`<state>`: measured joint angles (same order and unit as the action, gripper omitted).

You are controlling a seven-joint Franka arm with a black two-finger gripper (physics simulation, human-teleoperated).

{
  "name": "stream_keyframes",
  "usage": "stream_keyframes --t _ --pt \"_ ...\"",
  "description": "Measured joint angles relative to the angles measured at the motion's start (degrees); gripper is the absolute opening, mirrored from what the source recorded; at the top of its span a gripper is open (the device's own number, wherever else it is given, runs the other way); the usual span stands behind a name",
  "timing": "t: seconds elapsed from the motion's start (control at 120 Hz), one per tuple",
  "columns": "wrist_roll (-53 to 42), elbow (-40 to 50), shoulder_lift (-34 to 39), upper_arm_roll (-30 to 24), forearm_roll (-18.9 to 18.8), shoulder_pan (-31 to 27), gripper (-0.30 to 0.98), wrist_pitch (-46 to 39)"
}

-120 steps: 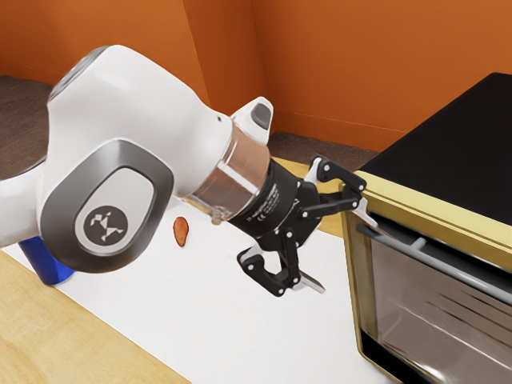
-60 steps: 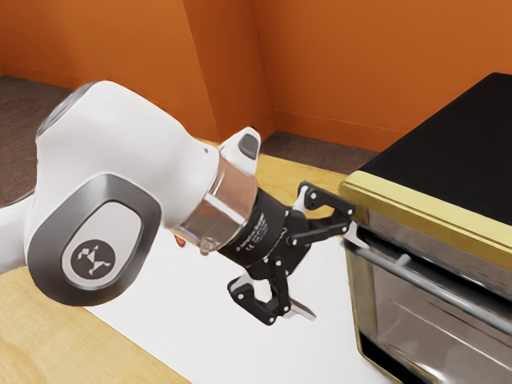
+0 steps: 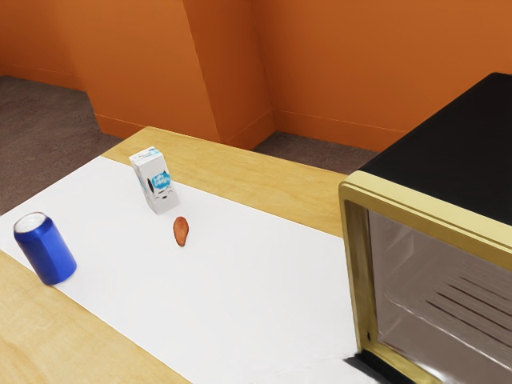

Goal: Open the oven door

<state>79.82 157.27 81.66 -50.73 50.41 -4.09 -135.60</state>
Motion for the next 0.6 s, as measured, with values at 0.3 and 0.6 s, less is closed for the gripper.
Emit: stream_keyframes --t 0.3,0.6 --pt "-6.0 -52.8 -27.6 18.4 -32.5 -12.6 0.68 25.7" --pt "-11.9 -55.1 -59.8 61.4 -50.1 3.6 0.69 48.5"
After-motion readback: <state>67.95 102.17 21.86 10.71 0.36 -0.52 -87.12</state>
